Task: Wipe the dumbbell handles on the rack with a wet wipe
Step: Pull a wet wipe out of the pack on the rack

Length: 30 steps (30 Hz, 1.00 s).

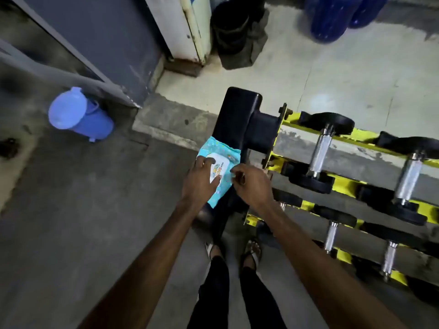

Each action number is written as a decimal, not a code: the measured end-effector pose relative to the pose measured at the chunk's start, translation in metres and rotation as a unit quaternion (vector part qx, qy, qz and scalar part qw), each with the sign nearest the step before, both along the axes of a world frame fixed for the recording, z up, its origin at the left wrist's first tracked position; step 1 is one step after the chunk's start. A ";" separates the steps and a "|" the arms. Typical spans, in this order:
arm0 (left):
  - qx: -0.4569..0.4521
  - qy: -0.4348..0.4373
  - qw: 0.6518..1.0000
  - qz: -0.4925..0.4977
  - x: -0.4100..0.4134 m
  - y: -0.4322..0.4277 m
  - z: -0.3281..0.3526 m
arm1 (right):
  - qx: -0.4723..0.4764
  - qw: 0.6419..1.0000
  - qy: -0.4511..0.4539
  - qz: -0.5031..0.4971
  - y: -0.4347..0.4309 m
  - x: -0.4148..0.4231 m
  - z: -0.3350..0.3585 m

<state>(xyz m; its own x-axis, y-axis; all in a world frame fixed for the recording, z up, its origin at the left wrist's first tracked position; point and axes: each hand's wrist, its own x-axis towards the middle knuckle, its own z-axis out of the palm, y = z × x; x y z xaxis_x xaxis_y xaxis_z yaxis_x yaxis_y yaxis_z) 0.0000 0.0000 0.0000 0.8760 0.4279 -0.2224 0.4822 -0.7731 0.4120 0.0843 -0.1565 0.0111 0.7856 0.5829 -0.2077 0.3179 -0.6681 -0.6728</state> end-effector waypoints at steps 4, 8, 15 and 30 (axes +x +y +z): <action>0.010 0.004 1.000 -0.001 0.005 0.004 -0.018 | -0.051 0.999 -0.017 0.003 0.011 0.003 -0.020; 0.021 -0.024 0.999 -0.009 0.005 0.005 -0.023 | -0.042 0.999 -0.026 -0.021 0.016 0.004 -0.027; 0.021 -0.036 0.999 0.007 0.009 -0.001 -0.016 | -0.064 0.996 -0.043 -0.040 0.026 0.004 -0.033; -0.060 -0.129 0.985 0.097 -0.010 0.024 -0.010 | 0.005 0.997 -0.074 -0.017 0.052 -0.011 -0.031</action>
<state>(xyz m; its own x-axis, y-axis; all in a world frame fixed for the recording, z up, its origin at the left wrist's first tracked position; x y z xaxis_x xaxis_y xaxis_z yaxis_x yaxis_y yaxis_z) -0.0096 0.0237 -0.0101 0.8148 0.5765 -0.0617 0.4824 -0.6149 0.6239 0.0730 -0.1045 -0.0199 0.8271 0.5560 -0.0826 0.3908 -0.6744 -0.6264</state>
